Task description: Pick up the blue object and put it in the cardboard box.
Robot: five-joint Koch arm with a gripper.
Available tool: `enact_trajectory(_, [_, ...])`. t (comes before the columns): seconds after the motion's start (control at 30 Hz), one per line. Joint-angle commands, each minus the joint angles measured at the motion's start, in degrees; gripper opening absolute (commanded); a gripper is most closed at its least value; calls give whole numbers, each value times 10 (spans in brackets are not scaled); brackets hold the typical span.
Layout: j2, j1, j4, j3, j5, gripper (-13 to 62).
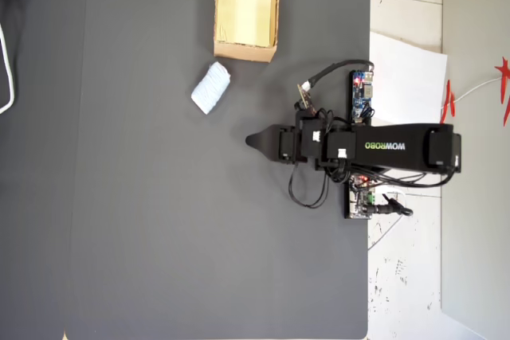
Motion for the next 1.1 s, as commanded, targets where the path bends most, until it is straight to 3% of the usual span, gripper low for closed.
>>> enact_trajectory(0.0, [50, 2, -70, 21, -46, 349])
enact_trajectory(0.47, [50, 4, -73, -11, -71, 333])
enact_trajectory(0.9, [29, 11, 157, -212, -71, 330])
enact_trajectory(1.07, [-49, 43, 220, -274, -73, 330])
